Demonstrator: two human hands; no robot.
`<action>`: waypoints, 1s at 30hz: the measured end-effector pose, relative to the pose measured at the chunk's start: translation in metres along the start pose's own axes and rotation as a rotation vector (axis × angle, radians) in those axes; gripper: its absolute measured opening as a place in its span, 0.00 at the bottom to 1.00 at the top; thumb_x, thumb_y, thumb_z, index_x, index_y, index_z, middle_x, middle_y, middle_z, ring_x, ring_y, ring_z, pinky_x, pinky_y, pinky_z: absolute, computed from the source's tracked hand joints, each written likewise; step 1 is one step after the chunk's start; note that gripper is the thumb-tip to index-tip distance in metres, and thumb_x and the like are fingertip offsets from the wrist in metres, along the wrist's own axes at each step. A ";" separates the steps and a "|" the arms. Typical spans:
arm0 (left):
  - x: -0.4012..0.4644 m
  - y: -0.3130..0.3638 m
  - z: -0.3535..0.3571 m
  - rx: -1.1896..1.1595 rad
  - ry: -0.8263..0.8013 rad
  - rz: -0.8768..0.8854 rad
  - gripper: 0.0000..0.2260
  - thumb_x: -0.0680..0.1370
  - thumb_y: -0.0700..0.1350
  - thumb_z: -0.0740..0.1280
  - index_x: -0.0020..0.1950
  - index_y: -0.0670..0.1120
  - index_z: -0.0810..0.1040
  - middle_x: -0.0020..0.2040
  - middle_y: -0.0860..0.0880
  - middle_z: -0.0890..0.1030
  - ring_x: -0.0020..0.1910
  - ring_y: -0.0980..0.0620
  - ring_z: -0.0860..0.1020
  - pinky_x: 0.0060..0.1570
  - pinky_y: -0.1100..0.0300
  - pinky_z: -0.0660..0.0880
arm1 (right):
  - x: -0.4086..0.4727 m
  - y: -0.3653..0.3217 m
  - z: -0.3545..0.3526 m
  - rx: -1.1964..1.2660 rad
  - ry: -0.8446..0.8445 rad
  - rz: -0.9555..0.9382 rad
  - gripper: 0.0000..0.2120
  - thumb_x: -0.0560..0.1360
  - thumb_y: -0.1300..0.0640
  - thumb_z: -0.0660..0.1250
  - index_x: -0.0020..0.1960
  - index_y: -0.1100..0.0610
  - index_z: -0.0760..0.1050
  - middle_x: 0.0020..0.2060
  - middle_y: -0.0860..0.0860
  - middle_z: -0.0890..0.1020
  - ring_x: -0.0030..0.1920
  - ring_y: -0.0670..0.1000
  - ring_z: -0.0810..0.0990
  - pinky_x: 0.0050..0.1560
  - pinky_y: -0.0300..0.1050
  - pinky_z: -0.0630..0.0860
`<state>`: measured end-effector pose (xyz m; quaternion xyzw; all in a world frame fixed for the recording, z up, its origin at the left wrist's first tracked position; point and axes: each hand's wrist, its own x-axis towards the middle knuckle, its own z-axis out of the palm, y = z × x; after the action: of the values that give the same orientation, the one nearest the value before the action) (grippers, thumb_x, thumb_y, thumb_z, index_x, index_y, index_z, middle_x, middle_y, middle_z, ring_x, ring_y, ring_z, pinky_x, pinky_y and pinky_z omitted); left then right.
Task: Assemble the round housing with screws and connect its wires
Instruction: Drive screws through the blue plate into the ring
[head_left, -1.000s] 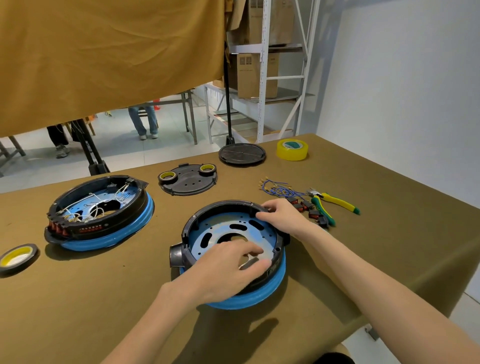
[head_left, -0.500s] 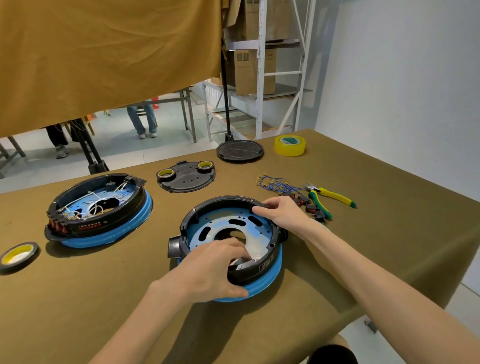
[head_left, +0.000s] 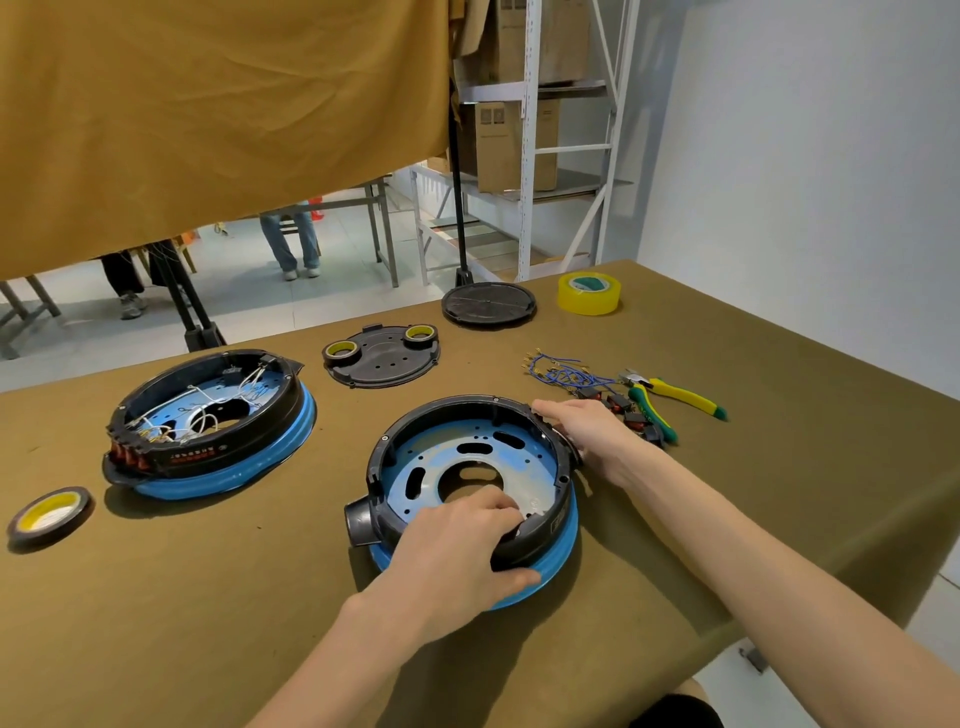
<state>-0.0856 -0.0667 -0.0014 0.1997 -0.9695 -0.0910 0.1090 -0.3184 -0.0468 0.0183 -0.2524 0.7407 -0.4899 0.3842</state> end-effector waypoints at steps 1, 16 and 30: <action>0.001 0.000 -0.002 -0.009 -0.001 -0.005 0.24 0.77 0.68 0.67 0.66 0.55 0.78 0.65 0.62 0.74 0.55 0.59 0.77 0.51 0.61 0.79 | 0.000 0.003 -0.001 -0.007 -0.005 0.019 0.17 0.77 0.41 0.72 0.53 0.55 0.79 0.49 0.50 0.83 0.51 0.49 0.80 0.56 0.50 0.76; 0.079 -0.020 -0.045 -0.272 0.061 -0.330 0.28 0.84 0.62 0.59 0.80 0.48 0.67 0.73 0.50 0.67 0.70 0.50 0.69 0.69 0.54 0.68 | -0.031 -0.006 -0.018 0.047 -0.315 0.186 0.33 0.62 0.45 0.83 0.63 0.54 0.77 0.56 0.59 0.84 0.56 0.58 0.84 0.46 0.55 0.84; 0.066 0.008 -0.116 -0.666 0.564 -0.408 0.10 0.85 0.50 0.61 0.57 0.53 0.83 0.61 0.51 0.75 0.53 0.64 0.75 0.48 0.75 0.68 | -0.060 -0.053 0.027 0.065 -0.062 -0.447 0.33 0.64 0.49 0.84 0.62 0.52 0.70 0.52 0.48 0.84 0.46 0.40 0.85 0.46 0.38 0.81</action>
<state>-0.1189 -0.1020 0.1232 0.3568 -0.7614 -0.3584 0.4056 -0.2617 -0.0368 0.0801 -0.4126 0.6381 -0.5784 0.2968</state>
